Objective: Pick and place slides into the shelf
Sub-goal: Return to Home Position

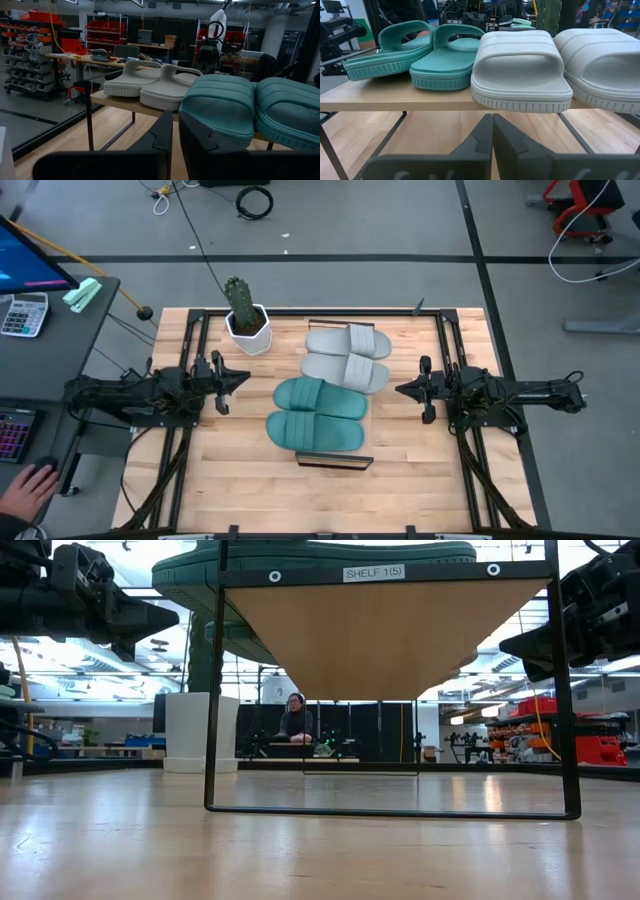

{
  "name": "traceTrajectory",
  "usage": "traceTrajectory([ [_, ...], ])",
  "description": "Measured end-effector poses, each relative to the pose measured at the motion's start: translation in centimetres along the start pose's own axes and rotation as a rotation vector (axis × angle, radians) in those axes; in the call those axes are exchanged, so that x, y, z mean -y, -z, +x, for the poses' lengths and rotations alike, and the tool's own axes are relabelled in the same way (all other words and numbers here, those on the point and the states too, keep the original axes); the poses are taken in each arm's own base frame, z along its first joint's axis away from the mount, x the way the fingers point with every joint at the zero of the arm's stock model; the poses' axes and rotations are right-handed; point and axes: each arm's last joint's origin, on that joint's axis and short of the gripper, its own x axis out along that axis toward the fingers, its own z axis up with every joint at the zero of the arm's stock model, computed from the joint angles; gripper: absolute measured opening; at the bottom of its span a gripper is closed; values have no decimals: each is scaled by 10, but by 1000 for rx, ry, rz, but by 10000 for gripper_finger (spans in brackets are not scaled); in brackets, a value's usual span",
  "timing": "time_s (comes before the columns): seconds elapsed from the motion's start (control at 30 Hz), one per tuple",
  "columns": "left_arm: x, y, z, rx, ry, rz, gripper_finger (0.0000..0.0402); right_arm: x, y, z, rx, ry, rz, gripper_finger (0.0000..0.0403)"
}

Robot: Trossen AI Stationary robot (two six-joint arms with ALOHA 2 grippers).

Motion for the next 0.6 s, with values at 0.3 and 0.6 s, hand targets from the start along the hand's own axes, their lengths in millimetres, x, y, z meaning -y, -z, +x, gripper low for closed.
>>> traceTrajectory([
  [0.3, 0, 0, 0, 0, 0, 0, 30, 0, 0, 0, 0, 0, 0, 16],
  [0.6, 0, 0, 0, 0, 0, 0, 24, 0, 0, 0, 0, 0, 0, 16],
])
